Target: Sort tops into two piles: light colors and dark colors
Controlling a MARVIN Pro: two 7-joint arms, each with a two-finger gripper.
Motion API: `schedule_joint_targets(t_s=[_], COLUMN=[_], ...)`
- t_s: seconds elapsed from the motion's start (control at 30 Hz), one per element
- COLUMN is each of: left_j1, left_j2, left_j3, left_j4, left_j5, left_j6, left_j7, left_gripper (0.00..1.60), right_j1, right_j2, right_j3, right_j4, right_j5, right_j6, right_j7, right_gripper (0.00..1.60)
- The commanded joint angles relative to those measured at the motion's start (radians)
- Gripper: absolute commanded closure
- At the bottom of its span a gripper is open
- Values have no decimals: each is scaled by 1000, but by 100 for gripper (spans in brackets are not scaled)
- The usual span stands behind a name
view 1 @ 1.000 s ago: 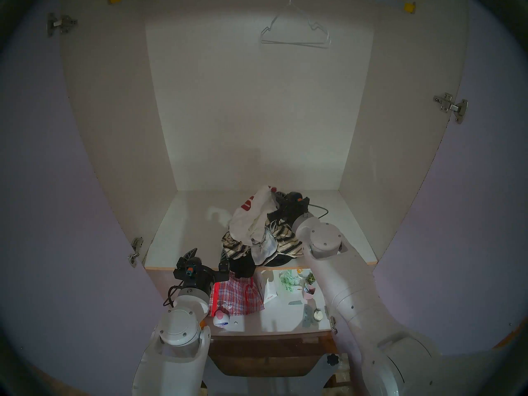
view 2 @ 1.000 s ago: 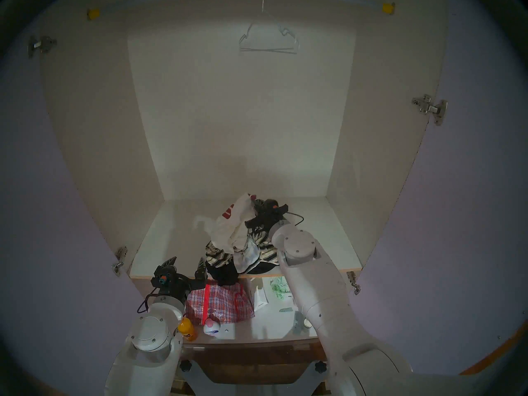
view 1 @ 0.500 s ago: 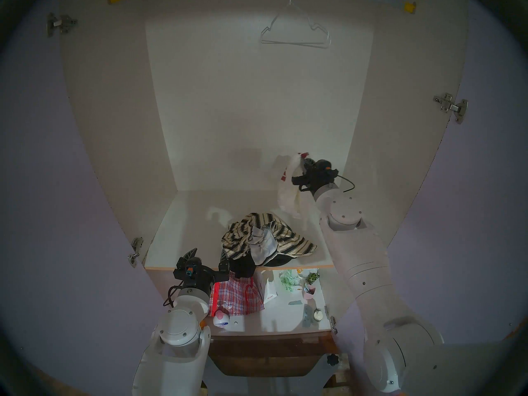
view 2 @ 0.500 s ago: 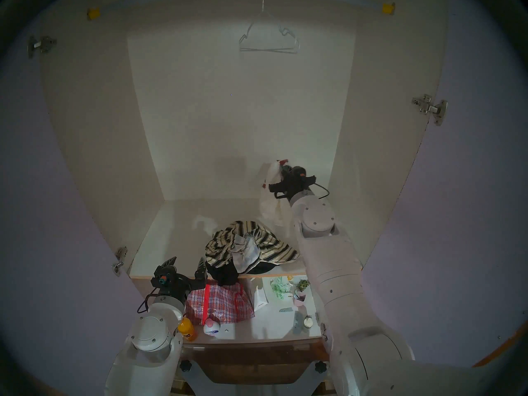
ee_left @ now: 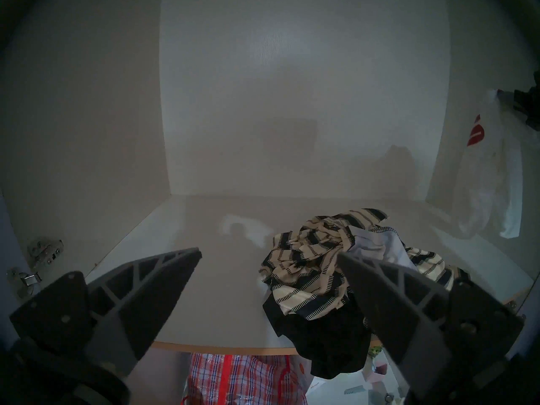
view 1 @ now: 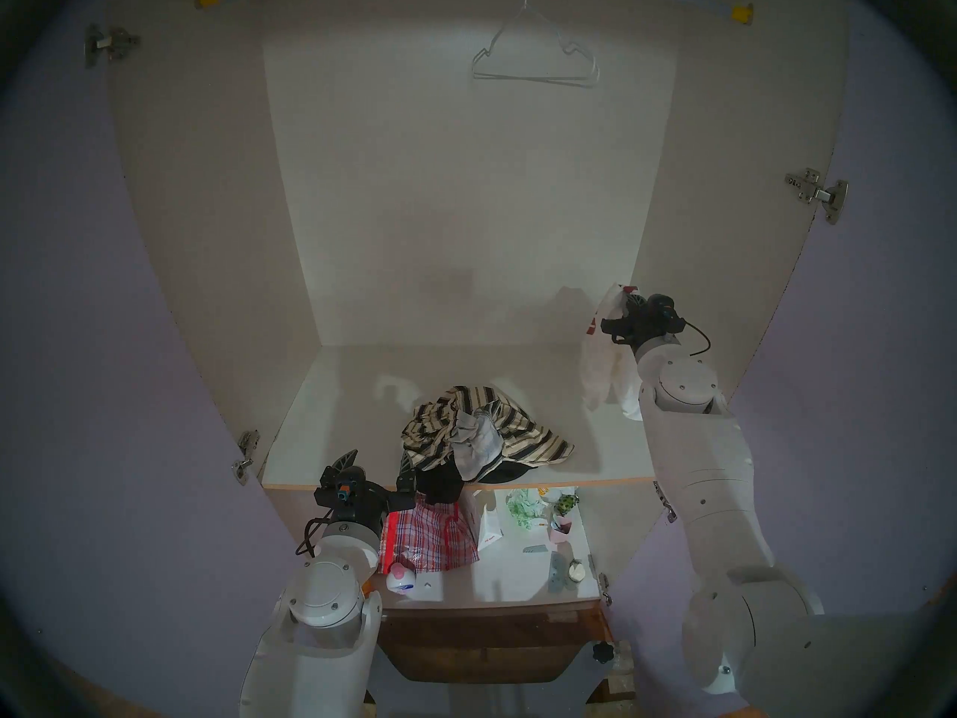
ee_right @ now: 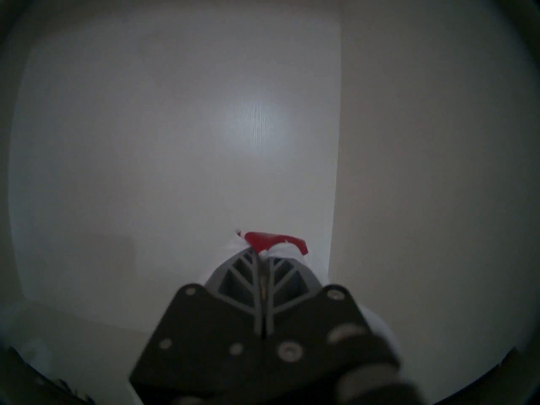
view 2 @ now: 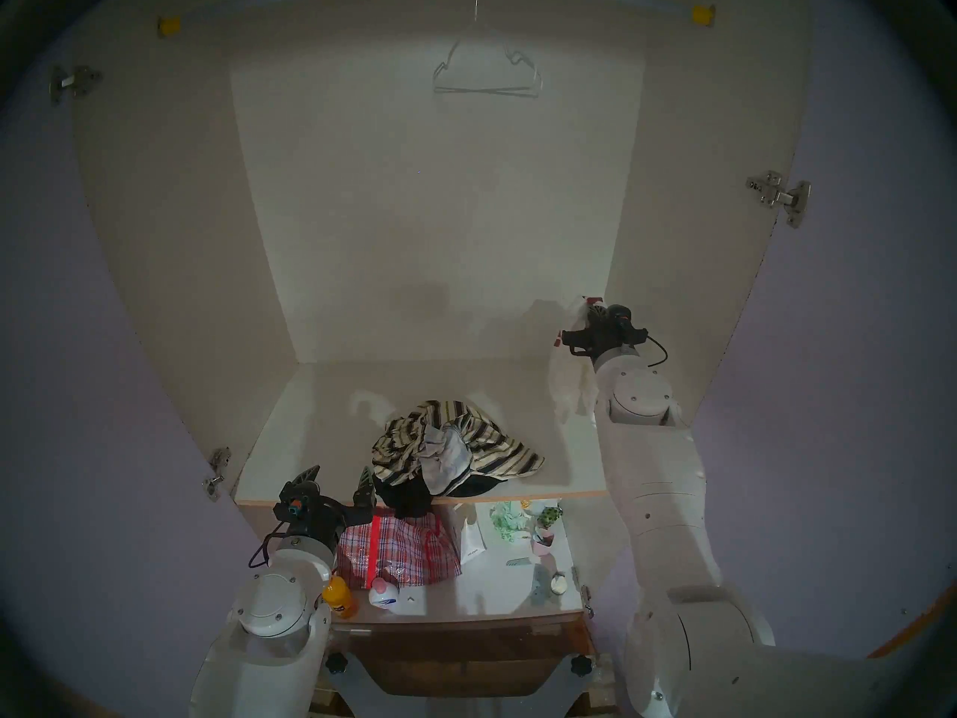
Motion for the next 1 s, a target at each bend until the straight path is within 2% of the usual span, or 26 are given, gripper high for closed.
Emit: schedule_joint_targets(t_s=[0.0, 0.1, 0.17, 0.27, 0.4, 0.43, 0.53, 0.6, 0.67, 0.73, 0.87, 0.93, 0.97], left_j1=[-7, -8, -8, -9, -10, -10, -9, -9, -9, -9, -9, -9, -10], left_j2=[1, 0, 0, 0, 0, 0, 0, 23, 31, 34, 37, 39, 40], left_j3=[2, 3, 3, 3, 3, 3, 3, 8, 12, 14, 16, 18, 18], left_j4=[-28, -27, -26, -25, -24, -24, -25, -23, -23, -23, -23, -23, -23], left_j5=[-3, -2, -2, -2, -1, -1, -2, 15, 13, 11, 9, 8, 7], left_j6=[-5, -6, -6, -7, -7, -7, -7, -15, -17, -17, -16, -16, -16], left_j7=[-5, -5, -4, -4, -3, -3, -3, -18, -17, -15, -12, -10, -9], left_gripper=[0, 0, 0, 0, 0, 0, 0, 0, 0, 0, 0, 0, 0], right_j1=[36, 47, 74, 120, 175, 196, 244, 267, 311, 334, 365, 380, 382], right_j2=[11, -2, -22, -40, -68, -74, -77, -77, -94, -104, -99, -101, -102], right_j3=[-5, 1, 15, 31, 72, 83, 95, 89, 107, 116, 109, 113, 110], right_j4=[79, 145, 210, 302, 374, 399, 473, 523, 607, 663, 712, 731, 729], right_j5=[-6, -15, -10, -7, -5, 1, -6, -14, 4, -1, 6, 14, 13], right_j6=[-37, -57, -15, -1, -12, 9, 3, 13, 24, -29, -43, -58, -58], right_j7=[8, -30, -75, -132, -260, -293, -373, -413, -499, -572, -552, -548, -541], right_gripper=[160, 160, 160, 160, 159, 156, 147, 137, 120, 119, 114, 102, 102])
